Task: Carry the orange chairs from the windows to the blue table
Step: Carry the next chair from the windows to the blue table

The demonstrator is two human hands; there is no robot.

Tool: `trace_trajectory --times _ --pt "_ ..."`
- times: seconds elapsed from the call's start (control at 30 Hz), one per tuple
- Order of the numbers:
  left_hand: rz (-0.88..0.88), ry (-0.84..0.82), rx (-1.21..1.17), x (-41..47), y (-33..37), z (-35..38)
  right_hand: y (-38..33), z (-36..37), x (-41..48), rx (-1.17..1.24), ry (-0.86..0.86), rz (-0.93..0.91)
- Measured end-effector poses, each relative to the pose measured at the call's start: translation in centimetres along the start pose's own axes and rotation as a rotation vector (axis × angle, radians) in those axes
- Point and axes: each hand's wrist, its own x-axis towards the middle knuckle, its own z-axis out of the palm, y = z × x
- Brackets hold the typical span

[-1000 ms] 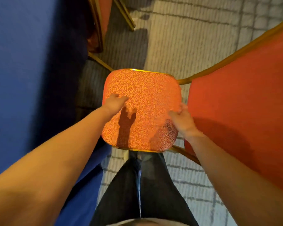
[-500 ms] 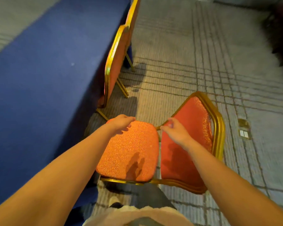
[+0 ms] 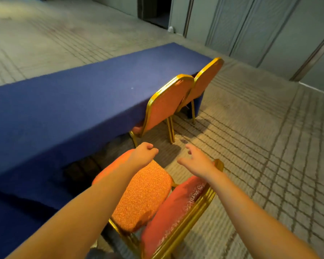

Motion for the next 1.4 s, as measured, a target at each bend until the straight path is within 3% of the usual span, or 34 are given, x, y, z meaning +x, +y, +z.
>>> trace_trajectory --times 0.2,0.7,0.87,1.03,1.2,1.4 --pt "-0.127 0.209 -0.011 -2.9 0.9 2.3 1.7 -2.9 0.7 -0.108 -0.121 -0.097" --pt "-0.254 0.356 -0.092 -0.6 -1.5 3.9 2.6 -0.5 8.1 -0.255 -0.361 -0.175" --pt "-0.443 0.508 -0.211 0.0 -4.0 4.8 3.0 1.9 13.3 -0.367 -0.550 -0.264" --pt "-0.745 0.633 -0.275 -2.1 -6.1 8.0 5.3 3.7 16.4 -0.435 -0.758 -0.276" --pt "-0.963 0.594 -0.253 -5.9 -7.2 12.3 8.9 4.8 17.6 -0.475 -0.933 -0.269" --pt "-1.095 0.443 -0.164 -7.7 -7.5 13.6 12.5 4.9 17.7 -0.585 -1.086 -0.139"
